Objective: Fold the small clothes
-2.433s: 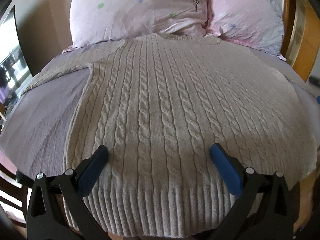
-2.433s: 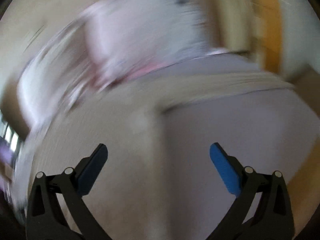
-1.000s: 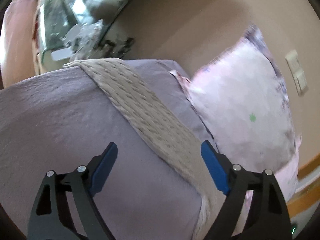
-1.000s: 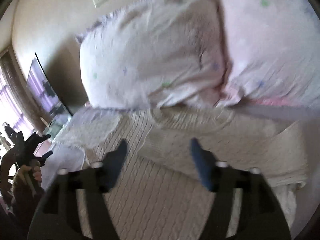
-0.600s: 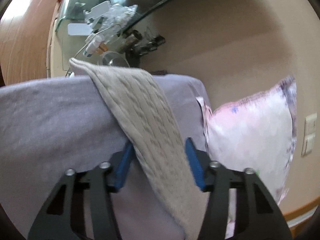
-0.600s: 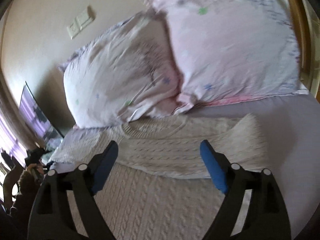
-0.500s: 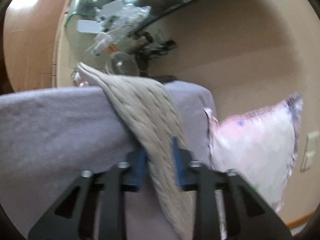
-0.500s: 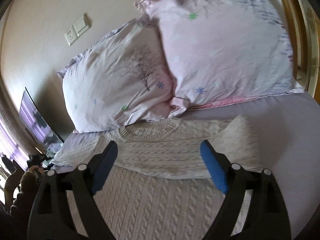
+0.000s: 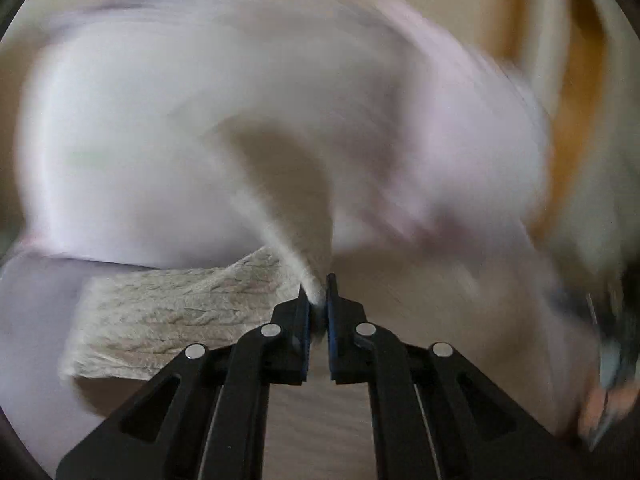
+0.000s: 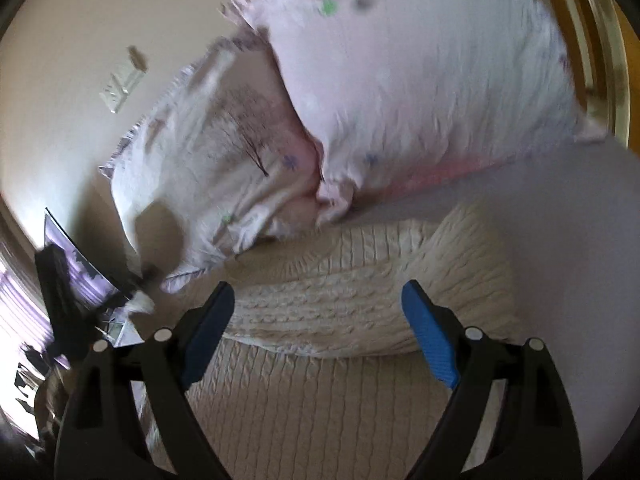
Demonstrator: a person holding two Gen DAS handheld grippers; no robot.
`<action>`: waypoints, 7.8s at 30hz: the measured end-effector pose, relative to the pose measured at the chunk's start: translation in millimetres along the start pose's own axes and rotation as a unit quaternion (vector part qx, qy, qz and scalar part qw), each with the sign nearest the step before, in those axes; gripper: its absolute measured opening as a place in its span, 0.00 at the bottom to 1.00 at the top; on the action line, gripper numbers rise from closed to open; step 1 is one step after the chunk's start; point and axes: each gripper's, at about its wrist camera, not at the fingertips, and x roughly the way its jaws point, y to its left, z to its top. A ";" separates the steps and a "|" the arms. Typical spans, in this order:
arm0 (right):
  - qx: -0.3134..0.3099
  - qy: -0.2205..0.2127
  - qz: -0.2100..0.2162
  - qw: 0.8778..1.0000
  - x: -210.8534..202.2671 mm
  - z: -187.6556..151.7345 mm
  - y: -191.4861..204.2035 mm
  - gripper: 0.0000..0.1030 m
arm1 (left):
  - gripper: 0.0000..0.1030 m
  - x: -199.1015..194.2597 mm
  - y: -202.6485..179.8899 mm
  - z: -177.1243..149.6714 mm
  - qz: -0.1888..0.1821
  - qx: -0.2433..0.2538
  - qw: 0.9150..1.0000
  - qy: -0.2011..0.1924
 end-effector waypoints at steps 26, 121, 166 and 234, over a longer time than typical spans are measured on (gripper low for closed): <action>-0.018 0.225 0.117 0.967 46.3 -64.7 52.8 0.66 | 0.81 -68.7 52.7 -80.9 -0.207 -0.125 0.969 0.044; 0.106 0.181 0.104 0.972 -119.6 -171.4 -81.6 0.31 | 0.54 -171.1 80.7 -219.2 -0.027 -0.130 0.982 0.133; 0.225 -0.147 0.110 0.957 -4.4 63.0 -154.0 0.79 | 0.69 -4.4 219.4 -67.2 -0.090 -0.360 0.925 0.086; 0.130 0.119 0.161 0.971 22.9 43.9 -113.3 0.31 | 0.33 66.1 -2.3 -13.7 -0.194 -0.184 0.958 0.106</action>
